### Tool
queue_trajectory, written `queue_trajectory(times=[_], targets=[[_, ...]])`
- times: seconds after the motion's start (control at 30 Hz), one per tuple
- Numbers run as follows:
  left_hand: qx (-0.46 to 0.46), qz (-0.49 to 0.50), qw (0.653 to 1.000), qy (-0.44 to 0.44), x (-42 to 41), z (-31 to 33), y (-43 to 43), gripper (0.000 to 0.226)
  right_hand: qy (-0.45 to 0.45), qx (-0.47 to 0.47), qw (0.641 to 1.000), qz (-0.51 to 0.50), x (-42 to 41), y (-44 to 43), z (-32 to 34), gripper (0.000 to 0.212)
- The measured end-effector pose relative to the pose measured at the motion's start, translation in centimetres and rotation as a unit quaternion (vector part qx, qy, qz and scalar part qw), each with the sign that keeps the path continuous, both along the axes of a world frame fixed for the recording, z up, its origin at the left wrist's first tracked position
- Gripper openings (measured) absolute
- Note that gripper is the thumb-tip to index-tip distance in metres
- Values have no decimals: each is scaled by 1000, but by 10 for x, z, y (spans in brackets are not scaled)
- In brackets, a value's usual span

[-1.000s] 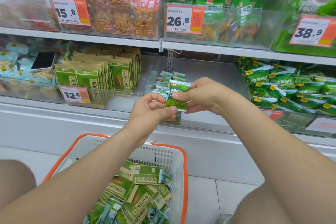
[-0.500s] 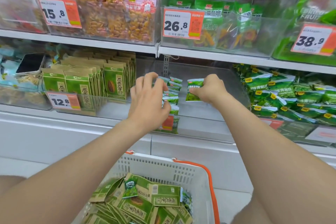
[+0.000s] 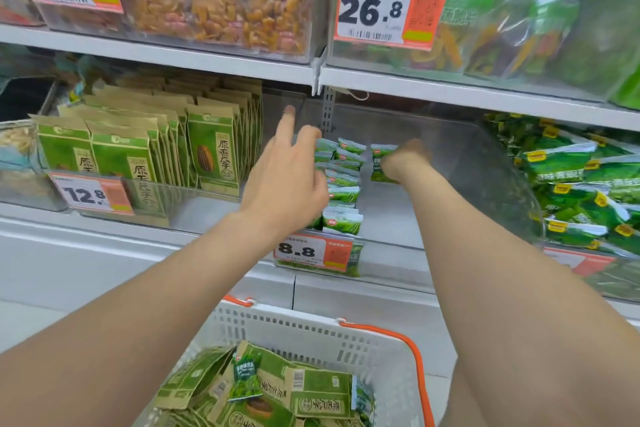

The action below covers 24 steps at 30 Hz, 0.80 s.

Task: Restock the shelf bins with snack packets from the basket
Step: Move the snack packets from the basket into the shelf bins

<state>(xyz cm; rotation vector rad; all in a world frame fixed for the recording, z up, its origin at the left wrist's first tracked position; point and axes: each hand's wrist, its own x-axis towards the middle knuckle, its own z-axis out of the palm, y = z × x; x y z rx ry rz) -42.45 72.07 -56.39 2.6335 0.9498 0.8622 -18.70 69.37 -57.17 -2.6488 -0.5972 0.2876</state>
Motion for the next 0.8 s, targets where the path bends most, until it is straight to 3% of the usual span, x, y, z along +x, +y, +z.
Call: queue_trajectory(times=[0.17,0.3,0.37,0.43,0.57,0.67,0.73,0.8], targets=[[-14,24,999,-15,1,-2,2,58,-12,19,1000,18,8,14,-7,11],[-7,34,999,0,3,-2,-1,55,-46,77,996,-26,8,20,-13,32],[-5,30,1000,-6,2,-3,-1,55,-43,81,995,-31,10,16,-15,31],[-9,22,1000,-10,1,-4,2,54,-37,37,999,7,7,13,-14,24],[-36,-30,999,-8,-2,-6,9,58,-40,-51,994,86,-1,4,-7,49],[-43,-55,996,-53,-8,-10,9,46,-74,-75,984,144,-15,-8,0,55],[12,-54,993,-104,-16,-13,4,34,-97,-42,979,175,-31,-19,9,44],[105,-38,984,-141,-26,-15,-4,27,-140,21,972,189,-54,-32,24,19]])
